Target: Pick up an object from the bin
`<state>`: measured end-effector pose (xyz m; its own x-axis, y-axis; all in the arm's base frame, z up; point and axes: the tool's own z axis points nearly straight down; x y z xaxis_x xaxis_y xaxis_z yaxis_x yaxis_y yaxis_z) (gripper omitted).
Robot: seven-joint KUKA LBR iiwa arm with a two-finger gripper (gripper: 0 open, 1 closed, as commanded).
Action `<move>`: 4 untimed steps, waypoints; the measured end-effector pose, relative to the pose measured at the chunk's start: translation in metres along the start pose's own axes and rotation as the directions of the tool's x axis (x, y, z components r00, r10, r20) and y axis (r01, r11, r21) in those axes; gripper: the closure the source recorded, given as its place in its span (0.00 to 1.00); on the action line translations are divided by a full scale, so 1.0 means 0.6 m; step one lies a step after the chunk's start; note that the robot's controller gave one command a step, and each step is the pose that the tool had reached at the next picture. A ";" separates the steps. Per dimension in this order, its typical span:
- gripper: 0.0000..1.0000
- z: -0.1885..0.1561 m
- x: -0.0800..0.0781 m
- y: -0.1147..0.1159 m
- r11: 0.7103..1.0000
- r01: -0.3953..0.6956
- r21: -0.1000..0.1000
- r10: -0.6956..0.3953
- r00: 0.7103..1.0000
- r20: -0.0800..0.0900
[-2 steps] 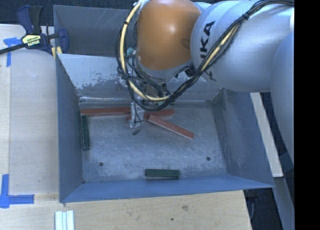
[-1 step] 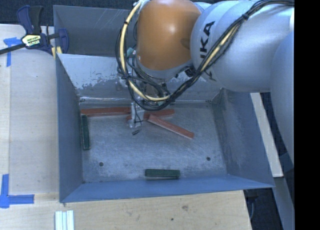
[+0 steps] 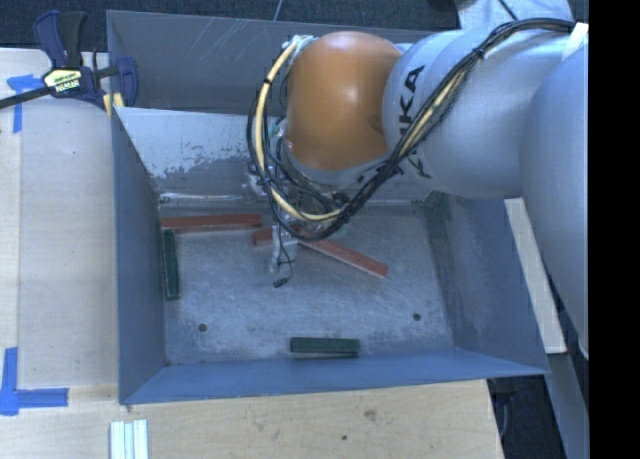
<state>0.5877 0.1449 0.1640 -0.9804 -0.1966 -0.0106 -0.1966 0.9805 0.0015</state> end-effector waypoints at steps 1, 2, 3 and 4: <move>0.00 0.116 0.006 -0.032 1.000 0.001 0.001 -0.001 1.000 -0.003; 1.00 0.151 0.002 -0.100 0.990 -0.141 0.001 0.141 0.990 0.002; 1.00 0.151 0.002 -0.100 0.990 -0.141 0.001 0.141 0.990 0.002; 1.00 0.047 0.008 -0.099 0.990 -0.140 0.001 0.140 0.990 -0.007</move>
Offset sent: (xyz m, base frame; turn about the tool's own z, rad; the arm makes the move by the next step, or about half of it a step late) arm 0.0082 -0.0584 -0.0940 0.1395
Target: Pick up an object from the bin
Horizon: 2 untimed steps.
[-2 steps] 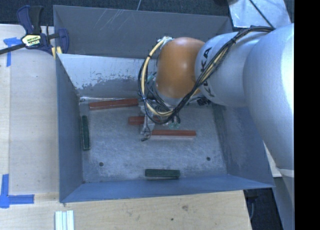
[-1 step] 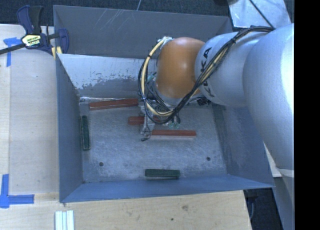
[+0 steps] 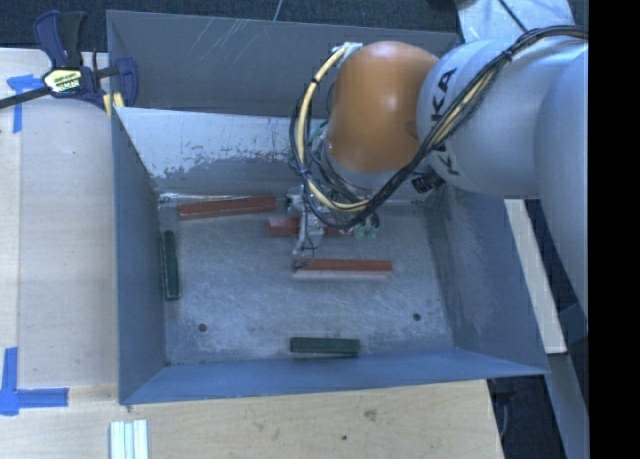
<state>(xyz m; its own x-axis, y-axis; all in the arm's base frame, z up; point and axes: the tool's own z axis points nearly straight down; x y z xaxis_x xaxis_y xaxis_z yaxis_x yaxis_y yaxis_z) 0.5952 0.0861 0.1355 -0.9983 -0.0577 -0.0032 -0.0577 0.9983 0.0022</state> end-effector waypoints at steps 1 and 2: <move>1.00 -0.038 0.022 -0.118 0.960 0.281 0.002 -0.281 0.960 0.000; 1.00 -0.038 0.022 -0.118 0.960 0.280 0.001 -0.280 0.960 0.000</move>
Offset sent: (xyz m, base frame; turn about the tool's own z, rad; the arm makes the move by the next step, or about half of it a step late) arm 0.0000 0.0000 0.0000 0.0000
